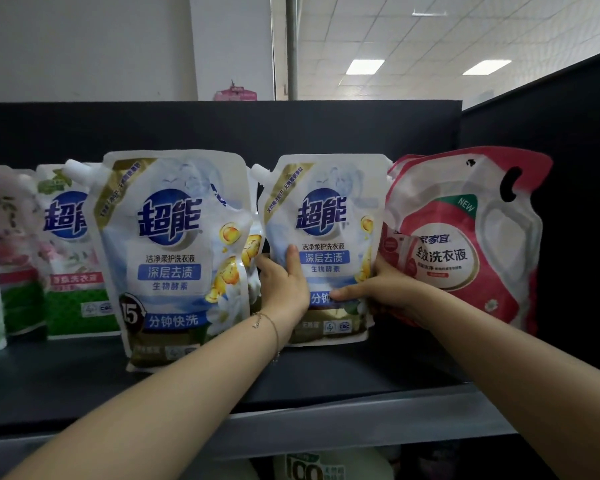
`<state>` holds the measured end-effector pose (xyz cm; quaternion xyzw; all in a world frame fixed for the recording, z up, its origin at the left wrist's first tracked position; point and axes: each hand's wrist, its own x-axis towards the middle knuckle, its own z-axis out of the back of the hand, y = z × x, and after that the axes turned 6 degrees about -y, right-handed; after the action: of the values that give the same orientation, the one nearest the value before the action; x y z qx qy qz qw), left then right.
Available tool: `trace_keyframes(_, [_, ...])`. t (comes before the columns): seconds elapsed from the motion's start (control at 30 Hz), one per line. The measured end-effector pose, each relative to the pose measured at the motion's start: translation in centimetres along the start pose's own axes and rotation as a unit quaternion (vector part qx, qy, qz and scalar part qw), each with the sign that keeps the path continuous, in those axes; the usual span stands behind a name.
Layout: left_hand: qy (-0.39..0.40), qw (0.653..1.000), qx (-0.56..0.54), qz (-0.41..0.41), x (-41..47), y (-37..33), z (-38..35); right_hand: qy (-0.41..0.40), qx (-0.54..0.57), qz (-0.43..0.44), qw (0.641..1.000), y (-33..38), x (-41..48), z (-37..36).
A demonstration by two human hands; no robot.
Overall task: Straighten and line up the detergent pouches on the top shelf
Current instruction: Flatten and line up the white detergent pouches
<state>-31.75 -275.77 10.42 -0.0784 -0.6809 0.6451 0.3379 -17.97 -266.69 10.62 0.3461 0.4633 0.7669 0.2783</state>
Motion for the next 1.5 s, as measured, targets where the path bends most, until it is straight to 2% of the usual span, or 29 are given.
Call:
trace_keyframes(0.17, [-0.015,1.000,-0.025,0.001,-0.2,0.6,-0.3,-0.003,-0.016,-0.025,1.000,0.0,1.4,-0.2])
trace_keyframes(0.4, [-0.073,0.997,-0.012,0.012,1.4,0.5,-0.8,-0.057,-0.004,0.027,0.998,0.5,1.5,-1.6])
trace_keyframes(0.6, [-0.051,0.999,-0.003,0.006,2.0,0.7,-1.5,-0.064,0.010,0.014,0.998,0.2,1.4,-1.2])
trace_keyframes(0.73, [-0.051,0.998,0.025,0.002,1.9,0.4,-0.8,-0.104,-0.067,0.009,0.992,0.7,1.2,-1.9])
trace_keyframes(0.9, [-0.059,0.990,0.110,0.062,1.3,-0.5,-0.3,-0.153,-0.133,-0.002,0.979,0.2,0.8,-2.1])
trace_keyframes(1.03, [-0.048,0.982,0.167,0.073,1.1,-1.1,0.1,-0.156,-0.193,-0.021,0.968,0.5,0.1,-2.4])
trace_keyframes(1.13, [-0.030,0.985,0.146,0.082,0.5,-1.5,0.6,-0.137,-0.238,-0.037,0.961,1.4,-1.0,-2.3])
trace_keyframes(1.3, [-0.039,0.991,0.123,0.030,-2.2,-1.9,0.6,-0.098,-0.394,-0.002,0.914,3.5,-3.9,-1.2])
trace_keyframes(1.4, [-0.018,0.991,0.127,-0.043,-4.0,-2.2,0.2,-0.153,-0.439,0.044,0.884,4.0,-5.6,0.2])
trace_keyframes(1.5, [0.041,0.984,0.128,-0.121,-4.7,-2.7,-1.3,-0.216,-0.486,0.107,0.840,3.9,-7.5,2.0])
